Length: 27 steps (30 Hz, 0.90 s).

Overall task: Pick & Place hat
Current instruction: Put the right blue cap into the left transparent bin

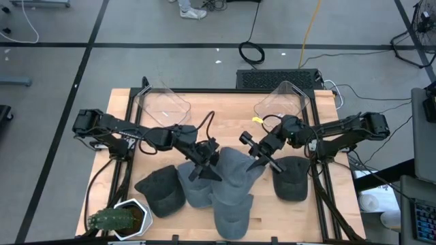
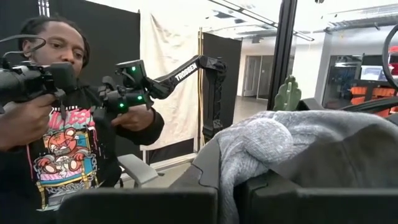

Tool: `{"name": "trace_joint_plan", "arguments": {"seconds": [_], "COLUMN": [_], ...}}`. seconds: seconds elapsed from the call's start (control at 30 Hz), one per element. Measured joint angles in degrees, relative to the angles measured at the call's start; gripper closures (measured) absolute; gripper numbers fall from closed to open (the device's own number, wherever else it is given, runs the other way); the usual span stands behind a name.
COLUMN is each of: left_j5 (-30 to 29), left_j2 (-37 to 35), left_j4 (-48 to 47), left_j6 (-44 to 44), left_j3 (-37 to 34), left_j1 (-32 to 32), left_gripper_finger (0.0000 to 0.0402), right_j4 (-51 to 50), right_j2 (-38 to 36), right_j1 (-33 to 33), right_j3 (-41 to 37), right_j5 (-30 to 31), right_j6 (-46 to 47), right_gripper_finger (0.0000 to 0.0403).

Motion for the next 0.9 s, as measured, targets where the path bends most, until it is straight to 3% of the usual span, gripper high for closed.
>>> {"name": "trace_joint_plan", "arguments": {"seconds": [0.13,0.3,0.4,0.5,0.63,0.9], "left_j5": [-0.2,-0.2,-0.3,-1.5,-3.0,-11.0], "left_j2": [0.0,0.0,0.0,0.0,0.0,-6.1], "left_j4": [-0.1,-0.2,0.2,0.1,-1.4,-12.2], "left_j6": [1.0,3.5,4.2,5.2,5.4,9.1], "left_j3": [0.0,0.0,0.0,0.0,0.0,-0.1], "left_j1": [-0.1,-0.1,-0.3,-0.4,-0.3,0.7], "left_gripper_finger": [0.0229,0.0377,0.0383,0.0392,0.0392,0.0392], "right_j4": [-0.1,-0.5,-2.0,-5.6,-8.9,-22.9], "right_j2": [0.0,0.0,0.0,0.0,-0.1,-8.6], "right_j1": [0.0,0.0,0.0,0.0,-0.3,-2.2], "right_j3": [0.0,0.0,0.0,0.0,0.0,0.0], "right_j5": [1.3,1.5,4.9,7.9,9.2,19.9], "right_j6": [-0.5,-0.8,-1.0,-4.0,-5.6,-12.2], "right_gripper_finger": [0.0403,0.0403,0.0394,0.0359,0.0277,0.0118]}}
